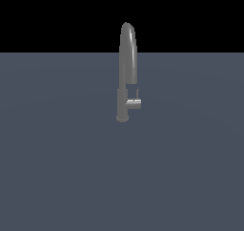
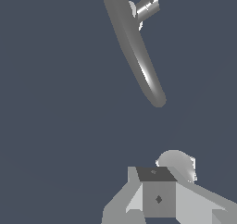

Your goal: Turn on the faucet by rotating a designated handle.

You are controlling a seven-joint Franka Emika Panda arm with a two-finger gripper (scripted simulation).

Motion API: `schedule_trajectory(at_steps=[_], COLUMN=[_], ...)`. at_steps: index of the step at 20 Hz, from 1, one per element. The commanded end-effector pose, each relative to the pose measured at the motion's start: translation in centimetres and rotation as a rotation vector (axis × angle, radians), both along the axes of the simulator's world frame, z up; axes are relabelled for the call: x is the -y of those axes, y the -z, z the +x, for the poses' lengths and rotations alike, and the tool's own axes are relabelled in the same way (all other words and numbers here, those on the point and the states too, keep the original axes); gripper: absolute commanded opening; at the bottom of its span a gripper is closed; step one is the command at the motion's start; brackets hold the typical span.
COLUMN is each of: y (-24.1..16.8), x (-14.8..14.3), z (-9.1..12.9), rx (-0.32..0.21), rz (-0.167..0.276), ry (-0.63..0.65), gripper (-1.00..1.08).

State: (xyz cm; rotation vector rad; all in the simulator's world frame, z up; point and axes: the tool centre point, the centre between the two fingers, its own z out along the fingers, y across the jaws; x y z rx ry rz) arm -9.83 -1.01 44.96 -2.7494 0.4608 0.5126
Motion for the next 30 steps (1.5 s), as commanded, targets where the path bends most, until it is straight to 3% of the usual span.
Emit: schedule_trajectory(at_steps=[1,30], y=[0.7,12.7], x=[0.2,3.7], z=[1.4,15.3], rx=[-0.034,-0.446], rz=[0.031,0.417], ry=[0.031,0.409], gripper=[-1.0,-1.0])
